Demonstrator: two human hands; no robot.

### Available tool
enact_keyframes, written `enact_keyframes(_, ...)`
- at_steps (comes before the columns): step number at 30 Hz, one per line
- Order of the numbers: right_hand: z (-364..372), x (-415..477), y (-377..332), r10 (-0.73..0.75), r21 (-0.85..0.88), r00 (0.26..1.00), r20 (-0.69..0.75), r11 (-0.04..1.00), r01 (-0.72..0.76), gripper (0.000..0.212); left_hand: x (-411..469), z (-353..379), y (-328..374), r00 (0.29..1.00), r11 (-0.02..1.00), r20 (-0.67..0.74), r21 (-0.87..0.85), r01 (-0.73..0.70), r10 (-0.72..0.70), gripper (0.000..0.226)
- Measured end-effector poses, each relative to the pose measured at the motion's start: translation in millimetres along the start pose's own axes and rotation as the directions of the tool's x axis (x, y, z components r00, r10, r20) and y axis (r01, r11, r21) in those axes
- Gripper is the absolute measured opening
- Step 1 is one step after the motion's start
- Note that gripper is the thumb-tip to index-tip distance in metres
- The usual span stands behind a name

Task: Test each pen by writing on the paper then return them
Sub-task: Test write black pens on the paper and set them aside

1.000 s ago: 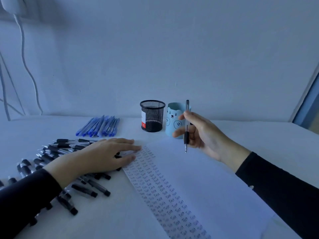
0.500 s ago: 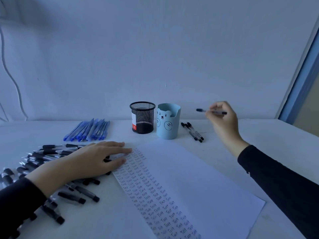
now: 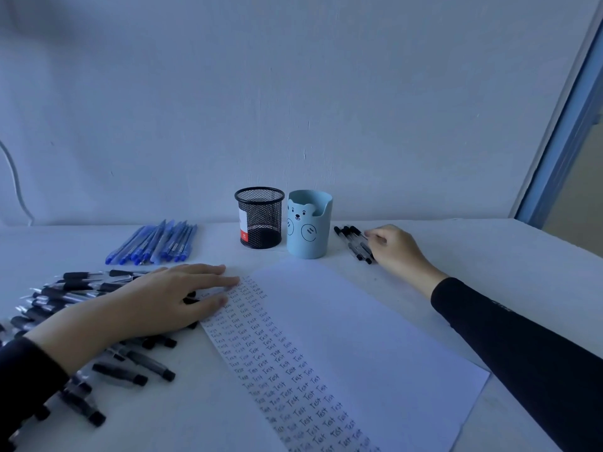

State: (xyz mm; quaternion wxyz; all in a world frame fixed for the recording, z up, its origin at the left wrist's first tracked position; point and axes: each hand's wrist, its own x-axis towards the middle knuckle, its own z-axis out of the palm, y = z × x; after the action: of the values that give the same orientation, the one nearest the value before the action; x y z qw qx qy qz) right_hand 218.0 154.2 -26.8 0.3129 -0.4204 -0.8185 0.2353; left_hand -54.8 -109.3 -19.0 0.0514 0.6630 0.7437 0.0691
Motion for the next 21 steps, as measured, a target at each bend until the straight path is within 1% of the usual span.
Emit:
enact_keyframes(2, -3.0, 1.3, 3.2, 0.017, -0.077, 1.000, -0.017, 0.997, -0.018, 0.026, -0.1, 0.5, -0.8, 1.000, 1.000, -0.002, -0.005, -0.003, 0.003, 0.076)
enact_keyframes(4, -3.3, 2.9, 5.7, 0.050, -0.125, 0.999, -0.014, 0.991, -0.051, 0.030, -0.1, 0.9, -1.0, 1.000, 1.000, -0.005, -0.004, -0.008, 0.008, 0.076)
enact_keyframes(7, -3.3, 2.6, 5.0, 0.091, -0.108, 0.996, 0.019, 0.990, -0.088, 0.029, 0.1, 0.8, -1.1, 1.000, 1.000, -0.009, -0.009, -0.011, 0.011, 0.077)
enact_keyframes(9, -3.5, 2.9, 2.9, 0.109, -0.073, 0.993, 0.053, 0.992, -0.105, 0.033, -0.2, 1.0, -1.5, 1.000, 1.000, -0.009, -0.009, -0.011, 0.011, 0.079)
enact_keyframes(11, -3.0, 1.7, 2.2, 0.104, -0.079, 0.992, 0.068, 0.992, -0.098, 0.036, -0.9, 0.9, -1.1, 1.000, 1.000, -0.004, -0.006, -0.012, 0.012, 0.080)
enact_keyframes(14, -0.7, -0.1, 4.0, 0.091, -0.086, 0.993, 0.069, 0.993, -0.085, 0.037, -0.8, 0.5, -0.6, 1.000, 1.000, -0.004, -0.011, -0.015, 0.015, 0.075)
enact_keyframes(16, -0.4, -2.1, 2.3, 0.026, -0.096, 0.999, 0.024, 0.995, -0.023, 0.034, -0.4, 0.9, -1.2, 1.000, 1.000, -0.010, -0.008, -0.020, 0.020, 0.073)
enact_keyframes(18, 1.3, -5.0, -5.0, -0.077, -0.111, 0.997, -0.027, 0.991, 0.074, 0.030, -0.4, 0.5, -1.8, 1.000, 1.000, -0.005, -0.002, -0.018, 0.018, 0.073)
enact_keyframes(20, 5.8, -10.9, -19.0, -0.160, -0.080, 0.987, -0.024, 0.984, 0.158, 0.027, -1.4, 0.4, -2.0, 1.000, 1.000, 0.003, -0.002, -0.020, 0.020, 0.073)
enact_keyframes(21, 9.6, -15.1, -27.1, -0.201, -0.054, 0.980, 0.003, 0.978, 0.201, 0.025, -1.7, 0.2, -1.4, 1.000, 1.000, -0.001, -0.012, -0.024, 0.024, 0.072)
